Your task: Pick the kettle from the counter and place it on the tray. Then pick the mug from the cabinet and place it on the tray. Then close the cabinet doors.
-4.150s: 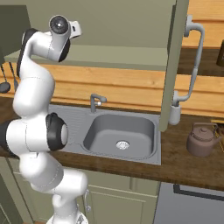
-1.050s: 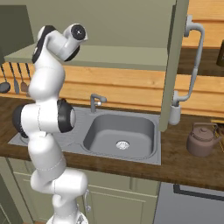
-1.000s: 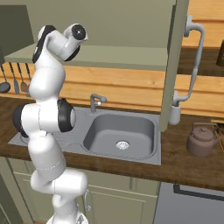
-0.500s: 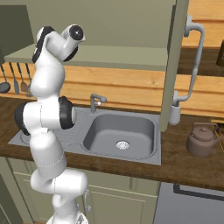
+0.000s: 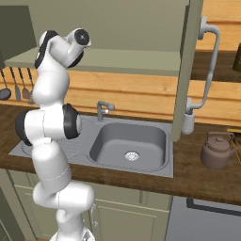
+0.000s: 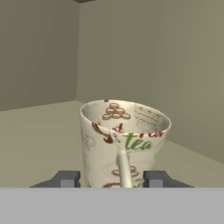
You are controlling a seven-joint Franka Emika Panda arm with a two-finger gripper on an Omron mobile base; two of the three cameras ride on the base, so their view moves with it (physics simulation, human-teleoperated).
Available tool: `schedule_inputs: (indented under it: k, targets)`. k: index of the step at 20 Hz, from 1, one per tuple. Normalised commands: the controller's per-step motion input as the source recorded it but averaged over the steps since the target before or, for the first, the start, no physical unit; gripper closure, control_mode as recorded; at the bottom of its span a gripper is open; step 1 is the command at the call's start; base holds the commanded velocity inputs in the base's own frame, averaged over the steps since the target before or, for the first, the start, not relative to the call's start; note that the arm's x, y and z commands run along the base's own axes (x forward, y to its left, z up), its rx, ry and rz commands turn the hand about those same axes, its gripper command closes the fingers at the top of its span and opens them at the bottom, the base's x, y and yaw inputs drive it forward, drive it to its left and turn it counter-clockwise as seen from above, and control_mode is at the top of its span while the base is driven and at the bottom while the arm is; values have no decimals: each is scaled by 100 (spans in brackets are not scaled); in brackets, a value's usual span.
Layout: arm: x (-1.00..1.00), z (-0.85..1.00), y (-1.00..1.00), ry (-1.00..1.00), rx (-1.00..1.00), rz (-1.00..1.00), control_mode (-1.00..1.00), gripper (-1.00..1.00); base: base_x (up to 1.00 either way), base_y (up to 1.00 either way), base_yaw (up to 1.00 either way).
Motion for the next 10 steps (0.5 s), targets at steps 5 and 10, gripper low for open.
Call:
schedule_inputs:
  k: [5,10]
  targets:
    - [0,-2,0,0,0,0,-100,100,0,0,0]
    - [0,-1,0,0,0,0,-100,100,0,0,0]
